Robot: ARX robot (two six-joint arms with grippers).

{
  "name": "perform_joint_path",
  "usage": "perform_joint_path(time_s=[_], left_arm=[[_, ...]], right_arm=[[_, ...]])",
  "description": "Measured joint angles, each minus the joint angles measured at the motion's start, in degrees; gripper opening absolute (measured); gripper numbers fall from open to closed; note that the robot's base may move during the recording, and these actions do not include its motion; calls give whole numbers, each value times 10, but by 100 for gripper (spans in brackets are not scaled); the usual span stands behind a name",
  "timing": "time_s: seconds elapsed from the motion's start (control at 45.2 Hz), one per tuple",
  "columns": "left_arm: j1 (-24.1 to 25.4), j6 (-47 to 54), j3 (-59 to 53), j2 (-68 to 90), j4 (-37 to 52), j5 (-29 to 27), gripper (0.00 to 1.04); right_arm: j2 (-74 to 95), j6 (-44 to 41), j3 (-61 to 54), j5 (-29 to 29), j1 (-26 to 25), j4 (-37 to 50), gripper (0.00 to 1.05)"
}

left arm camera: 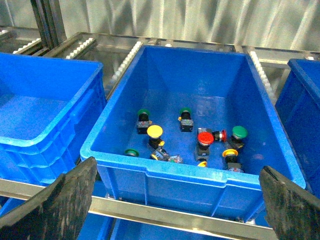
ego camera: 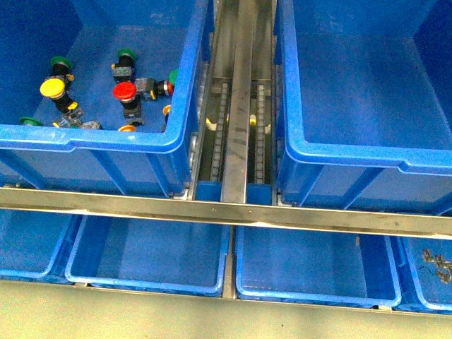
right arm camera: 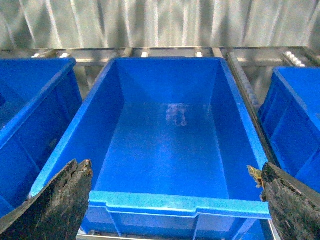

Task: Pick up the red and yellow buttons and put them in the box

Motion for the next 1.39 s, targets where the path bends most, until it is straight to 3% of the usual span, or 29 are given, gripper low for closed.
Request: perform_joint_path(time_s=[1.393], left_arm=[[0, 0, 0, 0, 0, 0, 97]], right_arm=[[0, 0, 0, 0, 0, 0, 99]])
